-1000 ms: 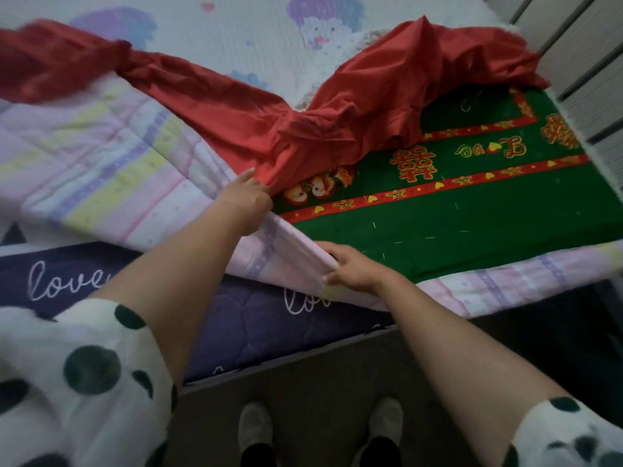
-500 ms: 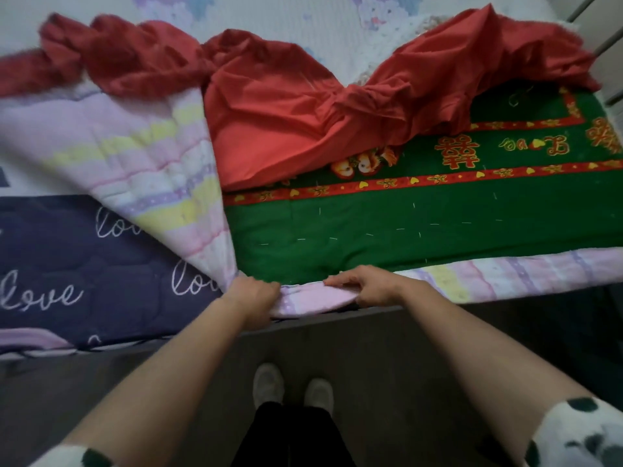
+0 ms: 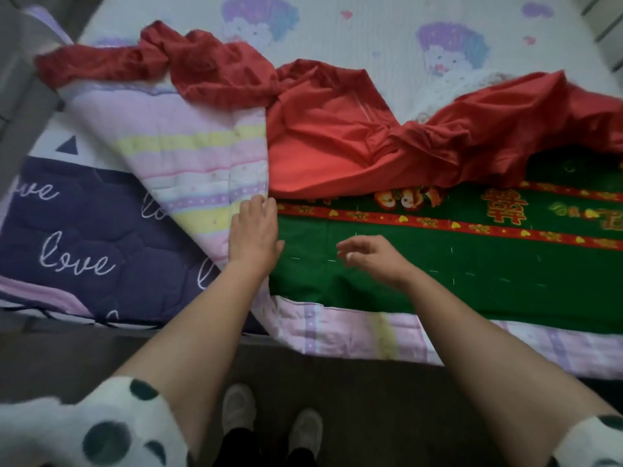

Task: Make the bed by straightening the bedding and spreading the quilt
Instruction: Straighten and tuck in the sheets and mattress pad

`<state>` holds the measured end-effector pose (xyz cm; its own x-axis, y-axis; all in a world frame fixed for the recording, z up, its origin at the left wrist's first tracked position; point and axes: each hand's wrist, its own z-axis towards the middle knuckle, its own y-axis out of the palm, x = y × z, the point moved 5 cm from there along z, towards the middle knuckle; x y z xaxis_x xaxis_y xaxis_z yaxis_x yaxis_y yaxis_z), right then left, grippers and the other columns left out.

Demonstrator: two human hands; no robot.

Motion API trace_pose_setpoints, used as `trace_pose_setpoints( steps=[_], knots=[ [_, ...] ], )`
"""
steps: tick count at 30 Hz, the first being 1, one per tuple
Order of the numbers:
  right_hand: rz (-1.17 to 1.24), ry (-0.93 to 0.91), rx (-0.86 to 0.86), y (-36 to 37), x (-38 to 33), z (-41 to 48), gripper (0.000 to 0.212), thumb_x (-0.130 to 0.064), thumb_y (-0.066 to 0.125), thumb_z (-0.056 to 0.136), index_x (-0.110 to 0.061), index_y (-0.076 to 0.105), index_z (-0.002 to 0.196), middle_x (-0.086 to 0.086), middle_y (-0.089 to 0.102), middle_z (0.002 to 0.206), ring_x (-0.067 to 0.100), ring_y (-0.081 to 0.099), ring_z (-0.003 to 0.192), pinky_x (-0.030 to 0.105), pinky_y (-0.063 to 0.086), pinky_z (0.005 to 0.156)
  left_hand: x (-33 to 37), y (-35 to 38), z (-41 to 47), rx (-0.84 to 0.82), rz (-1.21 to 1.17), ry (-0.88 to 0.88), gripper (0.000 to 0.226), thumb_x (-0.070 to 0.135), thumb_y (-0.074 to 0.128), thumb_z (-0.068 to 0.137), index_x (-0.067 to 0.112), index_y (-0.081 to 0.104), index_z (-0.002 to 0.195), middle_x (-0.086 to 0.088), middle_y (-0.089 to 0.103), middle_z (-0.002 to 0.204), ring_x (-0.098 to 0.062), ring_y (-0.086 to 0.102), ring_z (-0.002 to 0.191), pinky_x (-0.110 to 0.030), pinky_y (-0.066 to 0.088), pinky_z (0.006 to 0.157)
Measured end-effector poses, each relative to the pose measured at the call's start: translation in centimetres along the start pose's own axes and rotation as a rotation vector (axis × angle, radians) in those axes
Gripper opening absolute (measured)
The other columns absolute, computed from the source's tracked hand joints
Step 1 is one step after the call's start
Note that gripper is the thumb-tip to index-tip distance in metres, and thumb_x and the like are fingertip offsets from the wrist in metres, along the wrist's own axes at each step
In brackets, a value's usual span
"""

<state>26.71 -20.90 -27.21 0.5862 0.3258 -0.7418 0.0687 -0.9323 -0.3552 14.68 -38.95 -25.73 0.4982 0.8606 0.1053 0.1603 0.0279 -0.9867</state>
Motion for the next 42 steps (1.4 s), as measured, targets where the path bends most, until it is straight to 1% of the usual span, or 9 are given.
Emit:
trace_pose_setpoints(
  steps=[4, 11, 16, 22, 25, 31, 36, 39, 42],
  knots=[
    [0.099, -0.027, 0.054, -0.1, -3.6, 2.8, 0.026, -0.002, 0.049, 0.096, -0.003, 0.061, 0.119, 0.012, 0.067, 0.111, 0.016, 0.064, 0.098, 0.018, 0.050, 0.082, -2.0, 0.0, 3.7, -0.074, -0.096, -0.220, 0.088, 0.013, 0.073, 0.077, 0.005, 0.017, 0.145, -0.017, 0.036, 0.133, -0.034, 0.040, 0.118, -0.040, 0.044, 0.086],
    [0.136, 0.002, 0.138, 1.8, -8.4, 7.7, 0.025, -0.007, 0.046, 0.099, 0.004, 0.059, 0.117, 0.023, 0.065, 0.113, 0.020, 0.059, 0.090, 0.014, 0.048, 0.062, -9.8, -0.4, 1.8, 0.080, -0.431, -0.433, 0.021, 0.020, 0.061, 0.081, 0.004, 0.056, 0.094, -0.018, 0.057, 0.101, -0.039, 0.056, 0.092, -0.037, 0.040, 0.071],
    [0.248, 0.080, 0.168, 5.5, -12.6, 11.3, 0.032, -0.017, 0.045, 0.100, 0.008, 0.056, 0.117, 0.017, 0.060, 0.097, 0.023, 0.053, 0.087, 0.022, 0.044, 0.059, -16.3, 0.3, -4.5, 0.101, -0.577, -0.571, 0.029, 0.032, 0.072, 0.075, 0.008, 0.056, 0.080, -0.014, 0.062, 0.087, -0.036, 0.058, 0.083, -0.035, 0.034, 0.064],
    [0.321, 0.117, 0.013, 13.5, -20.0, 15.2, 0.027, -0.025, 0.050, 0.099, -0.001, 0.058, 0.108, 0.014, 0.066, 0.099, 0.030, 0.063, 0.090, 0.036, 0.051, 0.079, -19.8, 3.3, -11.0, 0.054, -0.762, -0.595, 0.055, 0.051, 0.080, 0.066, 0.017, 0.036, 0.063, -0.005, 0.051, 0.065, -0.028, 0.049, 0.063, -0.037, 0.034, 0.056],
    [0.440, 0.182, 0.103, 15.9, -21.4, 16.1, 0.041, -0.007, 0.060, 0.090, 0.003, 0.043, 0.127, 0.019, 0.058, 0.117, 0.031, 0.061, 0.105, 0.037, 0.053, 0.073, -20.7, 4.4, -12.7, 0.034, -0.855, -0.615, 0.052, 0.049, 0.077, 0.071, 0.016, 0.038, 0.065, -0.003, 0.049, 0.064, -0.021, 0.042, 0.059, -0.034, 0.030, 0.056],
    [0.446, 0.173, 0.105, 18.8, -22.7, 16.8, 0.020, 0.015, 0.058, 0.080, 0.000, 0.050, 0.091, 0.012, 0.058, 0.077, 0.020, 0.058, 0.069, 0.031, 0.053, 0.059, -22.3, 5.0, -12.7, -0.082, -0.889, -0.620, 0.037, 0.030, 0.075, 0.074, 0.013, 0.044, 0.087, -0.006, 0.053, 0.092, -0.028, 0.056, 0.087, -0.034, 0.043, 0.073],
    [0.393, 0.103, -0.043, 21.0, -24.6, 15.7, 0.026, 0.017, 0.060, 0.075, 0.002, 0.059, 0.096, 0.011, 0.060, 0.075, 0.024, 0.061, 0.069, 0.031, 0.055, 0.058, -23.5, 1.9, -9.5, 0.136, -0.876, -0.583, 0.094, 0.031, 0.087, 0.056, 0.012, 0.037, 0.133, -0.008, 0.038, 0.125, -0.027, 0.039, 0.119, -0.035, 0.033, 0.105],
    [0.375, 0.051, -0.131, 22.2, -25.8, 14.5, 0.026, 0.016, 0.060, 0.077, 0.002, 0.061, 0.098, 0.014, 0.064, 0.084, 0.027, 0.063, 0.076, 0.035, 0.059, 0.063, -23.9, -0.2, -7.0, 0.193, -0.679, -0.560, 0.097, 0.036, 0.085, 0.059, 0.015, 0.033, 0.138, -0.012, 0.038, 0.126, -0.031, 0.038, 0.116, -0.043, 0.036, 0.102],
    [0.369, 0.022, -0.183, 22.9, -26.8, 13.6, 0.030, 0.012, 0.066, 0.077, 0.001, 0.060, 0.105, 0.017, 0.066, 0.099, 0.032, 0.065, 0.089, 0.041, 0.059, 0.077, -24.3, -2.4, -6.0, 0.249, -0.522, -0.527, 0.059, 0.013, 0.069, 0.072, 0.009, 0.044, 0.125, -0.015, 0.044, 0.115, -0.038, 0.045, 0.105, -0.046, 0.041, 0.084]
  ],
)
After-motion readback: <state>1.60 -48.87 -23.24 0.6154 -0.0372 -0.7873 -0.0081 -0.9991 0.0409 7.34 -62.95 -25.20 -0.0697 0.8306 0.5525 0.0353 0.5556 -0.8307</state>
